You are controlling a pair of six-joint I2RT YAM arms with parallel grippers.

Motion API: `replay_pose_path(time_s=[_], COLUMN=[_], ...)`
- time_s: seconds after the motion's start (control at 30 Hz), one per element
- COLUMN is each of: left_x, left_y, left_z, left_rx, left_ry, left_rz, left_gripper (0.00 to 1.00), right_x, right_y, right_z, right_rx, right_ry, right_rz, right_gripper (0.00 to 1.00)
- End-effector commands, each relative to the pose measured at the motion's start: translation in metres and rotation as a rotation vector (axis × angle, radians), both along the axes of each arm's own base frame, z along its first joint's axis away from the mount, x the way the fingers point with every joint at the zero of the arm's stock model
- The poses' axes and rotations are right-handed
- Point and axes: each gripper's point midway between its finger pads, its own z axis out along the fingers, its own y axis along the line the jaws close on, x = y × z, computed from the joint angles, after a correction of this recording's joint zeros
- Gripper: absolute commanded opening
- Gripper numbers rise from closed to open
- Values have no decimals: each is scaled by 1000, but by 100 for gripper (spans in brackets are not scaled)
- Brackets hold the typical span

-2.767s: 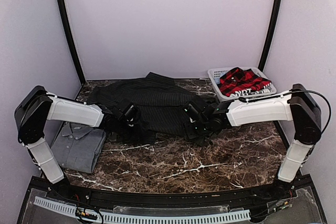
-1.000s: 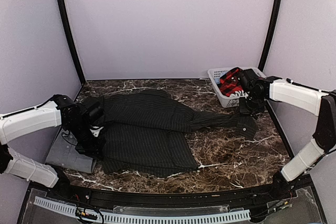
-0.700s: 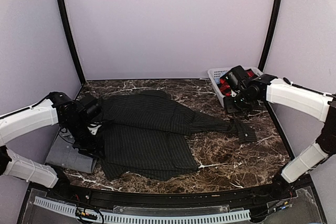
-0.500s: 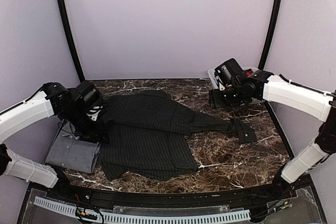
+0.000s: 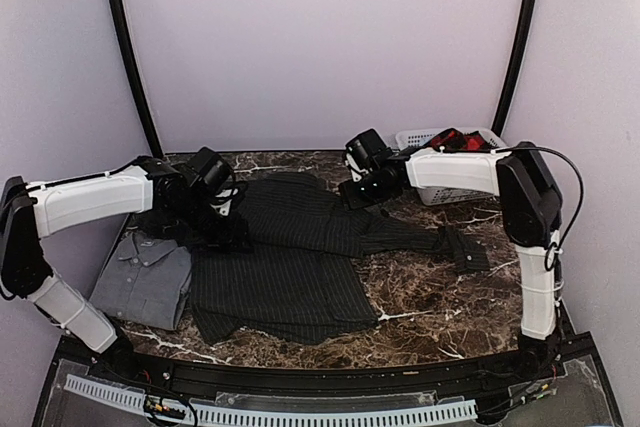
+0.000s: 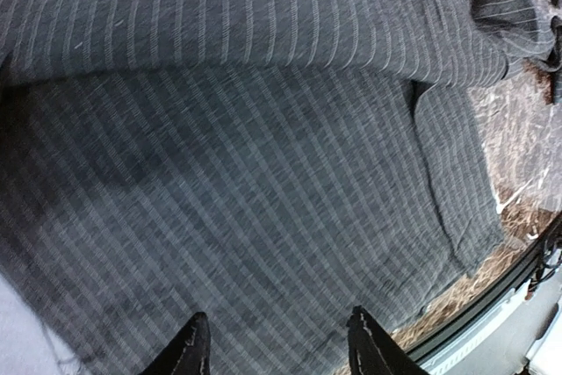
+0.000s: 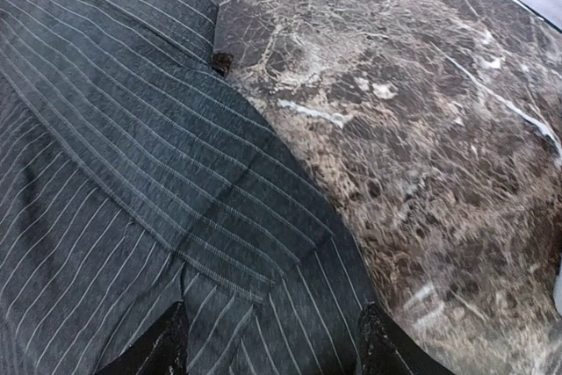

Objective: Fold and stack the long sleeve shirts
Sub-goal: Move the crumpled shirt to the center of the board, then smooth out the crumpled shirt at the center of the board.

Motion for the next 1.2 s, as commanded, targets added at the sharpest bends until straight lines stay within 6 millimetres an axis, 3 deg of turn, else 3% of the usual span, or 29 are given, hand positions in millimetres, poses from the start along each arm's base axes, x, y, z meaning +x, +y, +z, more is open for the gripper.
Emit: replay_pose_path(time_s=[0.0,0.17,0.37,0.6,0.8,0.83,0.97,1.17], left_x=[24,29,32,35,33,33,31,28], left_y=[-31,-38,-43,-50,-55,-56,-59,-66], left_z=[10,2,-1,-6,-9,-11,-15,-21], left_rx=[-132,-146,-159,-178,-176,-175,-172,-176], left_ry=[-65,-57,-49,-30,-19,-16,-3,13], left_rz=[-37,-45,-42,-35,-40,-39,-44,-63], left_gripper=[51,50,50,50,50,50,50,50], right_x=[22,36,31,29,36,39,49,77], right_y=[20,7,7,2,-3,-4,-7,-19], right_z=[-3,-29,-63,-77,-70,-66,-48,-5], right_rx=[-2,-80,-75,-77,-77,-75,-64,-34], right_ry=[-40,-31,33,49,31,25,-5,-88], right_rz=[27,-43,-54,-70,-83,-86,-98,-133], right_gripper=[63,63,61,43,3,0,0,0])
